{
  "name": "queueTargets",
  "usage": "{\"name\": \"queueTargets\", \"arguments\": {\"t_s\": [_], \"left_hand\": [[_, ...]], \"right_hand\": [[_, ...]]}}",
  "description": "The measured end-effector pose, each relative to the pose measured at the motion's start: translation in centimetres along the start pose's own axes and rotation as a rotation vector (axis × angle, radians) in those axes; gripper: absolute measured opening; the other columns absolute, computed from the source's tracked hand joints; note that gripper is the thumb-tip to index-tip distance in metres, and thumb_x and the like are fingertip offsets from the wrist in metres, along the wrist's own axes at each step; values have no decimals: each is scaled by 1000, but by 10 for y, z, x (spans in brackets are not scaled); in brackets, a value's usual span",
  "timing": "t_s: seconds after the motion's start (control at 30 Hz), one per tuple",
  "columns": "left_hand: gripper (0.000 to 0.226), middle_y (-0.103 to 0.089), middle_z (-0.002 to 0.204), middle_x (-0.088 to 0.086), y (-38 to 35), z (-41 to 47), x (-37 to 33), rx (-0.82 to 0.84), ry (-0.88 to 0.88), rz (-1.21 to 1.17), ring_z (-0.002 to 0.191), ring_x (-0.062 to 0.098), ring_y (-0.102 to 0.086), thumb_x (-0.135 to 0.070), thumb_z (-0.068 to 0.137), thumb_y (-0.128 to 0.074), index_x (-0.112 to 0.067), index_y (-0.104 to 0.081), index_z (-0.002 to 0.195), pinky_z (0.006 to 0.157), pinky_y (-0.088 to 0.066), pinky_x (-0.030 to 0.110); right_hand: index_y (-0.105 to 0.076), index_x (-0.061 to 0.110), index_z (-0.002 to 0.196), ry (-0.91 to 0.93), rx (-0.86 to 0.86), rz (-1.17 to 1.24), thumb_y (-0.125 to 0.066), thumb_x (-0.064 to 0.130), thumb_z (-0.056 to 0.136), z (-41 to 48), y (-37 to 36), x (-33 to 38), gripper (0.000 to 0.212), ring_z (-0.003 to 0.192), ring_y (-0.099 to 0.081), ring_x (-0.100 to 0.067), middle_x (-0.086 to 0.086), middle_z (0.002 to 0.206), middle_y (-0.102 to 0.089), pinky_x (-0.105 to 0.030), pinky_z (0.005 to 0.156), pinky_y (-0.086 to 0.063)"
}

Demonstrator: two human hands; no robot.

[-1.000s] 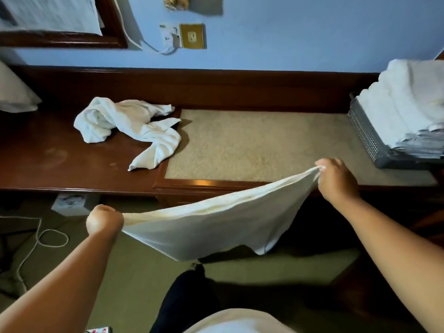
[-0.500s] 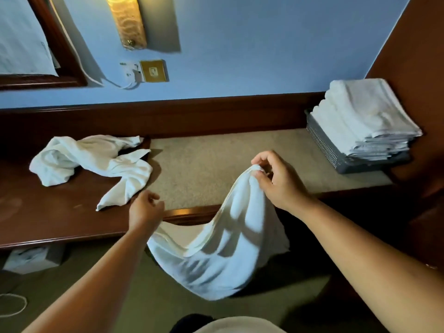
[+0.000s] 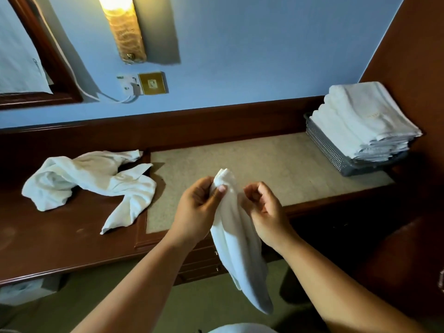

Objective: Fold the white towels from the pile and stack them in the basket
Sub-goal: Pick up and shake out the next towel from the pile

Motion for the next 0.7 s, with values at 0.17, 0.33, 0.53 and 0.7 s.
{"name": "queueTargets", "arguments": {"t_s": [0.17, 0.33, 0.53, 0.7], "left_hand": [[6, -60, 76, -7, 15, 12, -17, 99, -43, 102, 68, 6, -54, -14, 101, -58, -14, -62, 97, 60, -45, 22], [25, -54, 66, -4, 31, 27, -23, 174, -71, 555, 50, 5, -44, 4, 86, -52, -21, -56, 89, 44, -35, 18], [35, -51, 59, -6, 22, 47, -44, 44, -257, 792, 52, 8, -49, 14, 75, -40, -17, -52, 65, 42, -36, 20], [37, -47, 57, -7, 22, 77, -65, -171, -265, 767, 53, 7, -43, 16, 70, -36, -16, -51, 60, 44, -28, 12]], "right_hand": [[-55, 24, 103, -192, -35, 89, -58, 41, 99, -15, -28, -30, 17, 83, -65, -19, -13, 97, -68, -47, 73, -56], [-51, 29, 95, -57, -103, -131, -49, 47, 101, -10, -33, -18, 19, 64, -52, -5, 6, 76, -56, -26, 58, -40], [-55, 16, 86, -22, 74, -120, -59, 60, 91, -7, -43, -9, 45, 60, -52, -22, -13, 72, -55, -35, 55, -43], [-72, 12, 96, -274, 252, -77, -73, 61, 80, -9, -33, -72, 51, 81, -73, -22, -8, 85, -74, -47, 77, -58]]}}
Point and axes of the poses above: each hand's wrist, its own z-axis towards the middle knuckle, its own y-axis out of the back of the hand, x = y × z, the point moved 5 cm from there along z, towards the middle knuckle
